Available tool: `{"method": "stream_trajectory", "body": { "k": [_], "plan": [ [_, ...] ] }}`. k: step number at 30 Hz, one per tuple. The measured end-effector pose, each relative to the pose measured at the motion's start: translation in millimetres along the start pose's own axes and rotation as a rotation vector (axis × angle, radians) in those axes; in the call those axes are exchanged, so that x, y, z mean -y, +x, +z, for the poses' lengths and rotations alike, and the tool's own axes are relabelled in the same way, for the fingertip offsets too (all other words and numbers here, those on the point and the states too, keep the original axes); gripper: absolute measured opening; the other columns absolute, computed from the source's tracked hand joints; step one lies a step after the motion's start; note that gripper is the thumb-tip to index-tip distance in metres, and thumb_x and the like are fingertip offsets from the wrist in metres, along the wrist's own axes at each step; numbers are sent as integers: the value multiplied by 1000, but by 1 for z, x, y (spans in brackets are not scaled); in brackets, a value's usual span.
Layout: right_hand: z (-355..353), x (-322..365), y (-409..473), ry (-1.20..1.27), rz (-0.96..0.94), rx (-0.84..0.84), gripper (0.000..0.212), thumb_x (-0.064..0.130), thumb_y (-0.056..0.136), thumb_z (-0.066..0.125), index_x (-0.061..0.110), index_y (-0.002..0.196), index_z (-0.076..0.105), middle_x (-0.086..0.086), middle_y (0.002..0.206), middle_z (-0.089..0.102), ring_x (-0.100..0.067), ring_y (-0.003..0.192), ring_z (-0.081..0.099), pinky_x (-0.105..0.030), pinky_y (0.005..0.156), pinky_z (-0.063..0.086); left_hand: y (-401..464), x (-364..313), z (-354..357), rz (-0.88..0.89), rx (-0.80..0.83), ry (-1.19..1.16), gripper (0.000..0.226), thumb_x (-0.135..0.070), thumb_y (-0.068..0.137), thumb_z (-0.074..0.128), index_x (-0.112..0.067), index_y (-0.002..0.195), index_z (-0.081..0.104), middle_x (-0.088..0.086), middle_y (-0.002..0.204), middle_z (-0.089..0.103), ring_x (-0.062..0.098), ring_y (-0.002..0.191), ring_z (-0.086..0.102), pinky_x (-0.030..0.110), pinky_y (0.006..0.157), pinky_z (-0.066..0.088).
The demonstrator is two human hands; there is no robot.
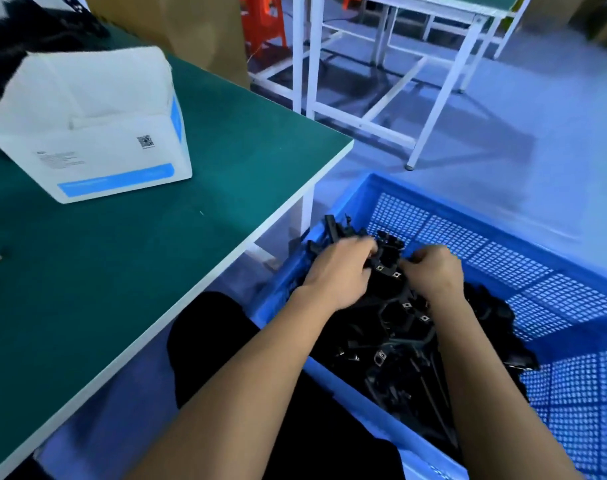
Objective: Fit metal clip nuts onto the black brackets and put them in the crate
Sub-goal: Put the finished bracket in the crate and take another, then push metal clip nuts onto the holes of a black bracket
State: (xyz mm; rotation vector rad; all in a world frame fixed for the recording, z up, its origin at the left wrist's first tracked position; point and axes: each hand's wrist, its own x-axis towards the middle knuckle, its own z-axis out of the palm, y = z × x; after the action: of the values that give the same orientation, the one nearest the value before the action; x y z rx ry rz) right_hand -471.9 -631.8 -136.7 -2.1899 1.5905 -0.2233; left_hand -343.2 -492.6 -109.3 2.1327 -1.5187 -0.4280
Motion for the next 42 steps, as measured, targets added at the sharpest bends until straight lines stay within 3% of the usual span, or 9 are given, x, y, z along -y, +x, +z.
{"method": "stream_trajectory", "body": {
  "k": [4, 8, 12, 17, 19, 24, 29, 36, 42],
  "plan": [
    [-39, 68, -10, 211, -168, -230, 14, 21, 86, 72, 14, 96, 78, -12, 97, 77, -36, 99, 70, -38, 87, 55, 11, -21, -63, 110, -475, -151, 25, -2, 86, 60, -14, 108, 62, -2, 103, 70, 21, 92, 66, 43, 80, 55],
    [-63, 161, -46, 400, -534, -300, 10, 22, 88, 67, 16, 89, 74, 1, 84, 75, -23, 78, 69, -33, 76, 54, -9, -11, -141, 105, -807, -261, 22, -3, 83, 59, -14, 101, 63, -7, 91, 68, 16, 80, 65, 41, 72, 55],
    [-46, 269, -123, 556, -883, -96, 33, 9, 81, 60, 29, 59, 47, 19, 50, 52, -2, 52, 50, -11, 52, 30, -73, 37, -211, -82, -1107, -299, 21, -1, 80, 55, -10, 96, 64, -8, 83, 69, 9, 76, 66, 38, 77, 56],
    [13, 368, -228, 405, -1229, 251, 20, 0, 74, 52, 17, 63, 50, -7, 56, 55, -28, 56, 43, -38, 54, 27, -195, 113, -263, -391, -1358, -118, 19, -2, 82, 56, -14, 96, 63, -11, 82, 69, 6, 82, 67, 33, 79, 55],
    [35, 396, -272, 329, -1361, 316, 15, 5, 76, 56, 15, 65, 53, -22, 68, 64, -45, 64, 52, -40, 56, 26, -248, 140, -275, -512, -1430, -54, 17, -3, 83, 59, -17, 92, 62, -13, 80, 67, 4, 82, 67, 28, 80, 54],
    [85, 448, -374, -10, -1605, 584, 19, 29, 83, 71, 20, 80, 55, -2, 72, 55, -30, 69, 57, -31, 57, 38, -379, 202, -296, -937, -1428, 195, 28, -7, 77, 54, -12, 102, 67, -5, 98, 71, 18, 99, 64, 28, 89, 46],
    [105, 481, -421, -385, -1791, 629, 76, 77, 68, 77, 19, 116, 63, 0, 95, 55, -25, 86, 55, -34, 72, 44, -452, 260, -304, -1388, -1410, 171, 45, -25, 88, 61, -6, 128, 51, 20, 130, 58, 39, 124, 51, 39, 108, 34],
    [102, 502, -434, -622, -1801, 711, 76, 73, 67, 81, 12, 107, 62, -3, 97, 67, -8, 39, 64, -28, 47, 54, -463, 297, -313, -1334, -1537, -80, 35, -34, 85, 73, -16, 113, 64, -7, 96, 68, 19, 108, 66, 27, 94, 48],
    [104, 505, -442, -588, -1811, 983, 29, 32, 80, 88, 16, 86, 64, -7, 92, 69, -17, 55, 72, -28, 53, 60, -448, 282, -314, -1048, -1537, 123, 17, -22, 70, 60, -17, 83, 52, -5, 72, 53, 20, 73, 51, 32, 69, 42]
  ]
}}
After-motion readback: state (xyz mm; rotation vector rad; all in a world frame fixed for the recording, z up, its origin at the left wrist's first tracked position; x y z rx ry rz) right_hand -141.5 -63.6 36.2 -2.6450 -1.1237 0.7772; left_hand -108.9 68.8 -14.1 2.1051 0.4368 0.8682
